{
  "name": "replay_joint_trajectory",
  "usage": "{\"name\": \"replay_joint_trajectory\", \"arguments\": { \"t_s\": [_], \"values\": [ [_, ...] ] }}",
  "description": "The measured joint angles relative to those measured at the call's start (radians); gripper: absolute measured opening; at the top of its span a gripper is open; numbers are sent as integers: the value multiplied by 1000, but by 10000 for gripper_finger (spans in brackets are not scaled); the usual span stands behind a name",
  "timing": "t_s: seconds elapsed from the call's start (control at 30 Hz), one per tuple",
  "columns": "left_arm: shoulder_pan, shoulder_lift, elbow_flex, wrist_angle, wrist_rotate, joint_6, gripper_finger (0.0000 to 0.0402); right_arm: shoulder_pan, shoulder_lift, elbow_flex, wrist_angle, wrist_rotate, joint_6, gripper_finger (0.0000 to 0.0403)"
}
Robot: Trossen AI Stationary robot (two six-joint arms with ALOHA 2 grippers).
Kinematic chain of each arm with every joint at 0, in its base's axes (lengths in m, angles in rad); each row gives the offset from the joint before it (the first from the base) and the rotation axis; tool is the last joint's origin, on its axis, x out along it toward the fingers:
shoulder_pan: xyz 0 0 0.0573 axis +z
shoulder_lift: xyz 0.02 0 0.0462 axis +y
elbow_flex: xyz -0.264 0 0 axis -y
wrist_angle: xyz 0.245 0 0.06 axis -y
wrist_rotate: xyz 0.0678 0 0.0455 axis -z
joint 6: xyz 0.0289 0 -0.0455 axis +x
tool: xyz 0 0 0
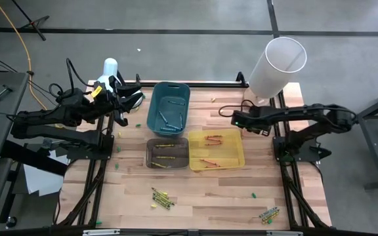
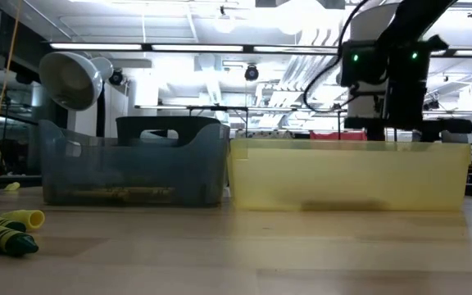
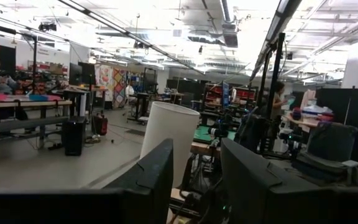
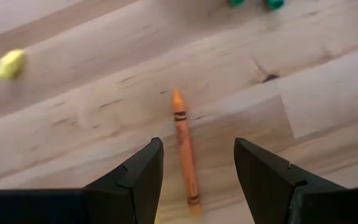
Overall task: Sort crayons
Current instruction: Put the orange crayon into the yellow bin
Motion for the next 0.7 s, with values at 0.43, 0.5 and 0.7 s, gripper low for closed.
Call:
{"name": "replay_joint_trajectory", "arguments": {
  "t_s": [0.43, 0.5, 0.7],
  "values": [
    [0, 0, 0, 0, 0, 1, 120, -42, 115, 0, 92, -38, 19, 190],
    [0, 0, 0, 0, 0, 1, 120, -60, 118, 0, 103, -61, -23, 190],
    [0, 0, 0, 0, 0, 2, 120, -142, 118, 0, 107, -120, -150, 190]
  ]
}}
